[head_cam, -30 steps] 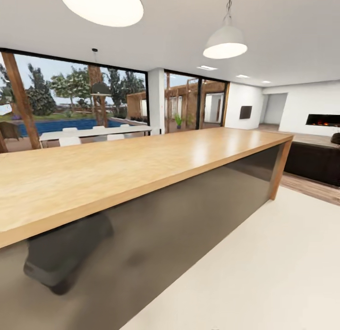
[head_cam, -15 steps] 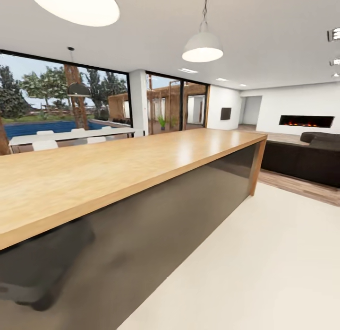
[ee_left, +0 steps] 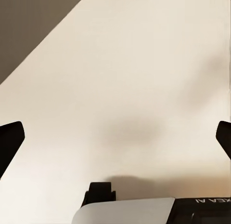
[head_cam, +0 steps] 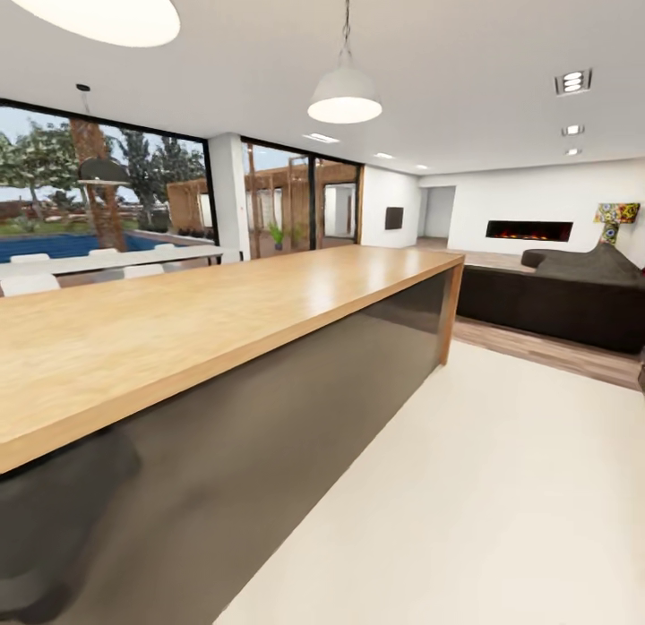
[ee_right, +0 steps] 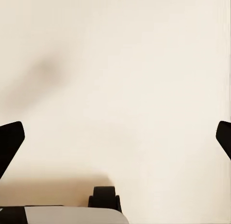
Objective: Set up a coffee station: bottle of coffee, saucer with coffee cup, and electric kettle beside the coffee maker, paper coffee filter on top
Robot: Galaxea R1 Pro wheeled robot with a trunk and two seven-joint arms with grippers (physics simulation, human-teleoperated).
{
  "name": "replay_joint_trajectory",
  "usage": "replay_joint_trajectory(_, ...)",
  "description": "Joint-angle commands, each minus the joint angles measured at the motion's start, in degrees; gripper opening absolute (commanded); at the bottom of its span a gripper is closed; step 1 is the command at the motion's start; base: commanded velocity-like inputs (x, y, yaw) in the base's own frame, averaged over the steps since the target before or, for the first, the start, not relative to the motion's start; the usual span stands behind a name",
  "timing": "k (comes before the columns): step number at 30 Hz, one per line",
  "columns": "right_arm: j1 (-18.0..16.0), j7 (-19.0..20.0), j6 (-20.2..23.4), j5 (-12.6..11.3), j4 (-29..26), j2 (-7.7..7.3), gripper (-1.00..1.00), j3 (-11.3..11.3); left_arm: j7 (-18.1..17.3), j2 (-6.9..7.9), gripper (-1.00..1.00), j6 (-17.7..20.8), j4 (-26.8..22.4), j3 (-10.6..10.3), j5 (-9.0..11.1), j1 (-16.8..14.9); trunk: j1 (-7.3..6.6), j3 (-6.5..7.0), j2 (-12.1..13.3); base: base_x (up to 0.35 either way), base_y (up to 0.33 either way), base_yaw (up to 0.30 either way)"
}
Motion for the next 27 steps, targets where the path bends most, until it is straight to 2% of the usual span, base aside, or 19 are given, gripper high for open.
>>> replay_joint_trajectory(1,-0.03,0.00,-0.03,0.03,0.01,0.00,1.00,-0.01,-0.01,-0.01,1.00,-0.01,-0.11,0.03,-0.04,0.03,0.00,-0.01,-0.03,0.000,0.000,-0.240)
replay_joint_trajectory(27,-0.02,0.00,-0.03,0.03,0.13,0.00,1.00,-0.01,-0.01,-0.01,1.00,-0.01,-0.11,0.03,0.00,0.03,0.00,0.99,-0.03,0.000,0.000,-0.240)
